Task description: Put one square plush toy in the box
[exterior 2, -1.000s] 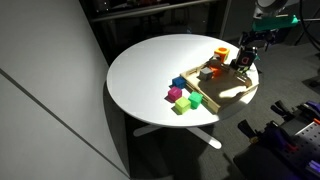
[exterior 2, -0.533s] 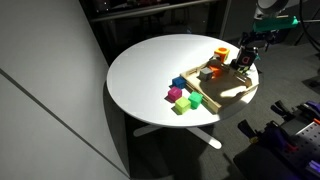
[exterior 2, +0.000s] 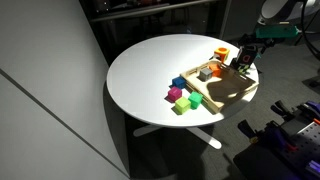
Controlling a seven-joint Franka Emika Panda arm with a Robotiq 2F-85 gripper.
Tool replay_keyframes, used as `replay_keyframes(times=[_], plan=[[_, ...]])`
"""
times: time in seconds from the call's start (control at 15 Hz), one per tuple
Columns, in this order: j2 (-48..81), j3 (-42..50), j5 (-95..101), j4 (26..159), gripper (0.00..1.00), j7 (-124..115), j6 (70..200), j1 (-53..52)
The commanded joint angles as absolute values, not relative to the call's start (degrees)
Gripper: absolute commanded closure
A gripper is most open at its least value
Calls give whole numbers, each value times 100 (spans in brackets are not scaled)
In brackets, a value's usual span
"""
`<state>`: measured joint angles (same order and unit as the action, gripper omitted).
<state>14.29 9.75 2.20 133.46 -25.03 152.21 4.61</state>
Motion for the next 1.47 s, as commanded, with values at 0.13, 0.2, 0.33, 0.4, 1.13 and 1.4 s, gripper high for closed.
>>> replay_keyframes(times=[0.13,0.2,0.33,0.4,1.13,1.4], plan=[[1323,815,-600,13605,44,-1655,15449,629],[1287,801,-675,13618,51,-1585,15384,624],[1169,803,-737,13659,67,-1510,15248,599],[1078,841,-659,13697,73,-1578,15168,555],[78,526,261,13698,98,-1997,13304,124],[197,194,383,13421,97,-2103,12920,-60]])
